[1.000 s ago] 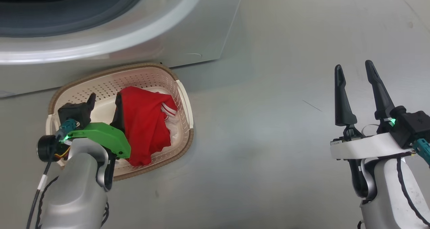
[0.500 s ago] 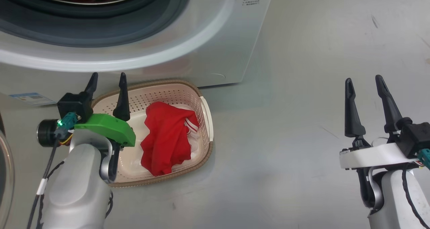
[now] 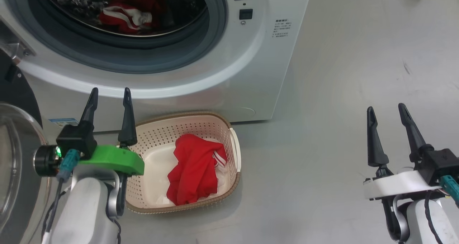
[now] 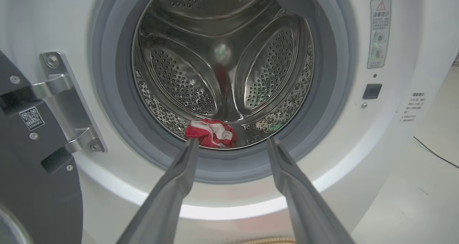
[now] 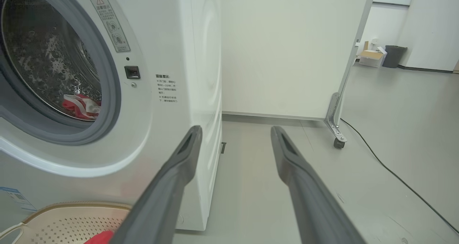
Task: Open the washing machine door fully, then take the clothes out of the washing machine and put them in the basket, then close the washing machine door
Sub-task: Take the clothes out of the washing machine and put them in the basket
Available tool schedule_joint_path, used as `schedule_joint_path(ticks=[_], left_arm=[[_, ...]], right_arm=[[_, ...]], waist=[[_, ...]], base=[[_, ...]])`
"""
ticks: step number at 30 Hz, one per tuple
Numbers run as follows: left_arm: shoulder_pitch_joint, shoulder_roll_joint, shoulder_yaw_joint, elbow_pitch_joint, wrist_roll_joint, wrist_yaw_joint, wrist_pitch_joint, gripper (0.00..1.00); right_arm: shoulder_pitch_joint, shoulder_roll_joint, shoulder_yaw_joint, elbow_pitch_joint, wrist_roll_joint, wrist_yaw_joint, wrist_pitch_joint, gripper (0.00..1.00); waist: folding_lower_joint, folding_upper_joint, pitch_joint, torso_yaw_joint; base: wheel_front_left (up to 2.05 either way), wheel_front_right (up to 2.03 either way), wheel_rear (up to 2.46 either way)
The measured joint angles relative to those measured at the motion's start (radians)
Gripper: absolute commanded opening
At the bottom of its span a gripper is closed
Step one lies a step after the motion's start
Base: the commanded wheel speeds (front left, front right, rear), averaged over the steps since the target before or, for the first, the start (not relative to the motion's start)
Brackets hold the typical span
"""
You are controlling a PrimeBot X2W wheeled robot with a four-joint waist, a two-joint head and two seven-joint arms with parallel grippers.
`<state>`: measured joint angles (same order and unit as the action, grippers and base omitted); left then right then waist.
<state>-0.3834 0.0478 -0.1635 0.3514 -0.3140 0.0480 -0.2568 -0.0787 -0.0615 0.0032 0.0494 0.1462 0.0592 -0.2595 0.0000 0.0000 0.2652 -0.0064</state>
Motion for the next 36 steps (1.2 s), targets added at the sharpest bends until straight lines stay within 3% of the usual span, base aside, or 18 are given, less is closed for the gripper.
schedule_joint_path(ticks=[21,36], left_arm=[[0.29,0.001,-0.036,-0.117,0.043,0.017,0.0,1.0],[0.375,0.007,-0.048,-0.2,0.043,0.019,0.0,1.0]], right_arm=[[0.142,0.007,0.024,0.018,-0.016,-0.01,0.0,1.0],[0.194,0.016,0.054,0.022,-0.015,-0.026,0.0,1.0]], waist=[[0.0,0.0,-0.175,0.024],[-0.0001,0.0,-0.229,0.01]], base=[[0.0,0.0,0.0],[0.0,0.0,0.0]])
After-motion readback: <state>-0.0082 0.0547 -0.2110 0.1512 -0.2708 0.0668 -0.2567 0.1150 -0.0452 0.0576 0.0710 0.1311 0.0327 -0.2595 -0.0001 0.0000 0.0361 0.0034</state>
